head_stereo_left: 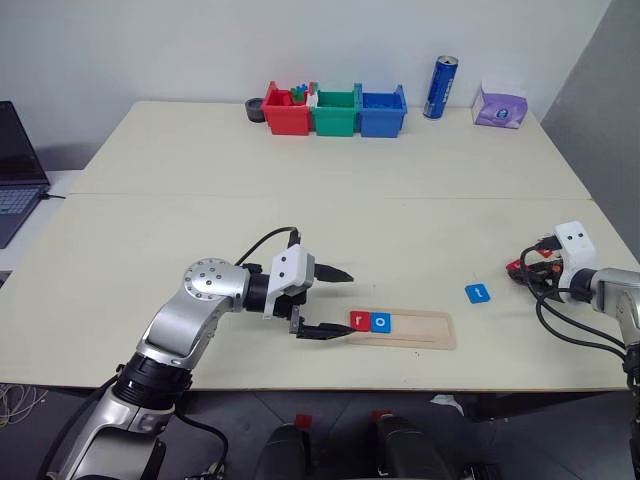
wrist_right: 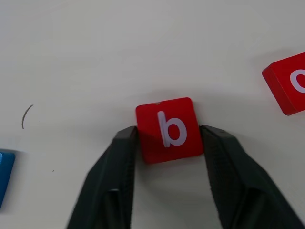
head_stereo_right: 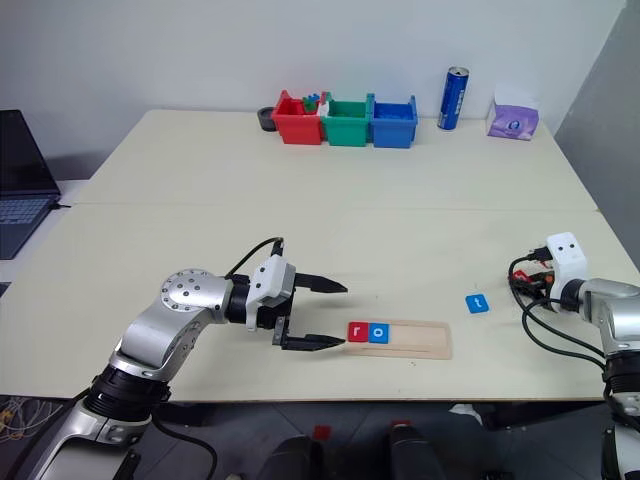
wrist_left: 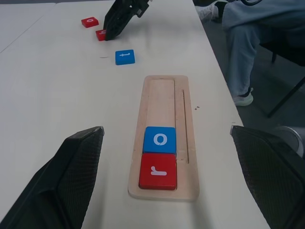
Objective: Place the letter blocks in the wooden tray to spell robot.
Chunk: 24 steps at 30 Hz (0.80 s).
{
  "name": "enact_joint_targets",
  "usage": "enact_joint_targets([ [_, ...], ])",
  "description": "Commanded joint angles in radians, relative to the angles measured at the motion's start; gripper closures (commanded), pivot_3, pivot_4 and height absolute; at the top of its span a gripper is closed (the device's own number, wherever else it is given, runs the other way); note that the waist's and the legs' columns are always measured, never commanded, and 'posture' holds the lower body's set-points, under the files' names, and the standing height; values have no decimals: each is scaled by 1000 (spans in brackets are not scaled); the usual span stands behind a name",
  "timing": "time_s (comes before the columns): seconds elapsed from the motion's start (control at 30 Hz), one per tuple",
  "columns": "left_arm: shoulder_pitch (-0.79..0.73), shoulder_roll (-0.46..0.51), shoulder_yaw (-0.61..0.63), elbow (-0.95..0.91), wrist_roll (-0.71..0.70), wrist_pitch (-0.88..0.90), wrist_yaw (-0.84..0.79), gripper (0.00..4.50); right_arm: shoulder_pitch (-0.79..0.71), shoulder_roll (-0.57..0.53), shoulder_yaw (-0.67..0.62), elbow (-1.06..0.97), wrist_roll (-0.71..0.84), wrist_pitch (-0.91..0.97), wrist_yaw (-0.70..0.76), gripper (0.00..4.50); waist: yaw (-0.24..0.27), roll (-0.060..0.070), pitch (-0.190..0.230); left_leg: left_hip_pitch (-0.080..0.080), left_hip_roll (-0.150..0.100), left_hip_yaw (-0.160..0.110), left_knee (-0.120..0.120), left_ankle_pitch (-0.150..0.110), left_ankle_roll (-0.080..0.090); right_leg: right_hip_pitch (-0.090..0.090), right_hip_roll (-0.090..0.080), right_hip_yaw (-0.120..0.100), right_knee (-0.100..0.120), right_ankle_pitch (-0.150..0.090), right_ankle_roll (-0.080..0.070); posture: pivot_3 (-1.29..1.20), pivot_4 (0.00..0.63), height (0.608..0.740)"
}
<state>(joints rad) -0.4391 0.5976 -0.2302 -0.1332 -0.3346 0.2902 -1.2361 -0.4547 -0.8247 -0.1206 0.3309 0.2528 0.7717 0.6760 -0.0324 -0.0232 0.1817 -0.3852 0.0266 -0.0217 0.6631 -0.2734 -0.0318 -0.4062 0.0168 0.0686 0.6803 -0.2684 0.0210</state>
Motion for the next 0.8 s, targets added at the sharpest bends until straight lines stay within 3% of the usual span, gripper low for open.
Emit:
enact_joint_targets([
  [0.03,0,-3,-1,-21,-3,-23,-6,0,0,-23,-5,-8,-18,10,2,3048,0,0,0,0,0,0,0,0,0,0,0,0,0,0,0,0,150,740],
  [0.13,3,-1,0,-19,-1,-27,-7,0,28,-35,-32,-58,-13,20,-16,3048,0,0,0,0,0,0,0,0,0,0,0,0,0,0,0,0,150,740],
  [0.33,23,20,12,-29,-7,-22,-8,0,256,17,-241,-498,62,167,-128,3048,4,1,0,-3,1,-3,-1,0,0,-1,-1,-1,0,0,1,0,150,740],
  [0.57,14,15,8,-22,-11,-24,-14,0,436,246,-385,-913,121,422,-303,3048,1,1,0,-2,1,-3,0,0,0,-1,-1,0,1,-2,4,0,150,740],
  [0.8,-9,1,-1,-1,-5,-30,-30,0,528,455,-360,-1079,113,493,-429,3048,1,1,0,-2,1,-3,0,0,0,-1,0,-1,0,-2,4,0,150,740],
])
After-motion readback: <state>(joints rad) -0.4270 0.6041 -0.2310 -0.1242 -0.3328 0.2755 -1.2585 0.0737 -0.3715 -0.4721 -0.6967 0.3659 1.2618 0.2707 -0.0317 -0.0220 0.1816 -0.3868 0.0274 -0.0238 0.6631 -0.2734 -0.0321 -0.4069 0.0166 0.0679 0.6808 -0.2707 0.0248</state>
